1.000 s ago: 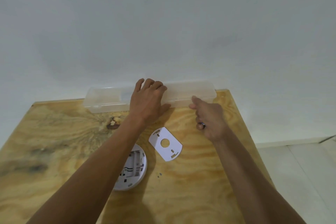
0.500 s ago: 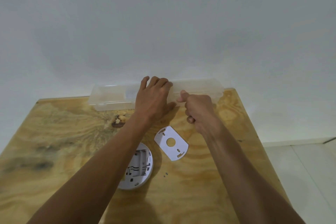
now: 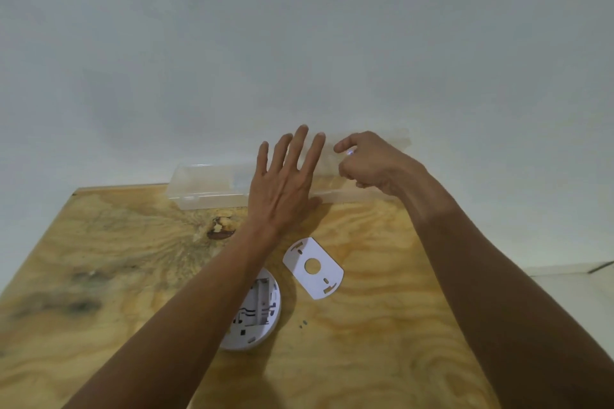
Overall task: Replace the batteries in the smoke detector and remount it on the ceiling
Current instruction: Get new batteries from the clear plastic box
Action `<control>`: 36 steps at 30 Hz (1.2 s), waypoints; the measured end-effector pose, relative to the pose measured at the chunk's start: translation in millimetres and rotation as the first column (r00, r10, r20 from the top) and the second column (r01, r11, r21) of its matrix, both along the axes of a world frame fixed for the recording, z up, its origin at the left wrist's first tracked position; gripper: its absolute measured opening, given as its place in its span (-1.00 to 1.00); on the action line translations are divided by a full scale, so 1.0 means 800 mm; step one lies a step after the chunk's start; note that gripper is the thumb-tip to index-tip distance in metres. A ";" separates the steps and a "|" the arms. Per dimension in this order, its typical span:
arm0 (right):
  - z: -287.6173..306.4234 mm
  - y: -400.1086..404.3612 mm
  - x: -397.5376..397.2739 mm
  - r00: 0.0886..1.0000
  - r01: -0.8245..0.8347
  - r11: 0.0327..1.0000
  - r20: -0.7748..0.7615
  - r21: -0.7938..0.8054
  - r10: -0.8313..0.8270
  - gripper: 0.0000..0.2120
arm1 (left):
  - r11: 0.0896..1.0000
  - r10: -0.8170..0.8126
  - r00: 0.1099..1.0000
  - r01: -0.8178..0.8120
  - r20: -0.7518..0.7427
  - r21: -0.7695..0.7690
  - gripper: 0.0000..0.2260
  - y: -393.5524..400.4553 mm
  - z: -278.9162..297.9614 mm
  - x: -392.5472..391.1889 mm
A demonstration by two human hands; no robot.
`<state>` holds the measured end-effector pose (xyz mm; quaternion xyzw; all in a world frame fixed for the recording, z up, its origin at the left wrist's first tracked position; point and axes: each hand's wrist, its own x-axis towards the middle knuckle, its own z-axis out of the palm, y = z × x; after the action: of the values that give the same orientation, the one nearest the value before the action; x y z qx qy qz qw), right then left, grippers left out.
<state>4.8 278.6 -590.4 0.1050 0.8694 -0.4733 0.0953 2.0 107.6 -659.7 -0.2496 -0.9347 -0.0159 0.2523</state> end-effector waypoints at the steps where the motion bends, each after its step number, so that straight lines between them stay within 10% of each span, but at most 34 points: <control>1: -0.005 0.002 -0.002 0.998 -0.037 0.992 -0.042 0.117 0.042 -0.56 | 1.000 0.006 1.000 -0.006 0.008 -0.005 0.01 0.001 0.001 0.000; 4: -0.023 0.004 -0.006 0.977 -0.053 0.928 -0.171 0.369 0.124 -0.65 | 1.000 0.004 1.000 -0.004 0.014 -0.027 0.02 0.004 0.001 -0.001; 17: -0.064 0.012 -0.009 0.946 0.104 0.915 -0.321 0.390 0.029 -0.72 | 0.999 0.013 1.000 -0.013 0.017 -0.041 0.01 0.010 -0.003 0.000; 23: -0.028 0.025 0.024 0.794 0.233 0.851 -0.598 0.470 0.113 -0.69 | 0.998 0.038 0.999 -0.038 0.006 -0.041 -0.02 0.011 -0.005 0.004; 27: -0.016 0.057 0.028 0.877 0.198 0.685 -0.438 0.701 0.195 -0.58 | 0.997 0.060 0.998 -0.062 -0.035 -0.042 -0.19 0.015 -0.007 0.011; 36: -0.041 0.072 0.041 0.901 0.061 0.725 -0.350 0.687 0.256 -0.62 | 0.998 -0.045 0.999 0.046 0.014 -0.037 -0.54 0.026 -0.016 0.010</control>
<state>38.0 335.9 -623.1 -0.0195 0.9852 -0.1258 -0.1146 9.8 128.5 -672.8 -0.2755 -0.9306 -0.0058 0.2408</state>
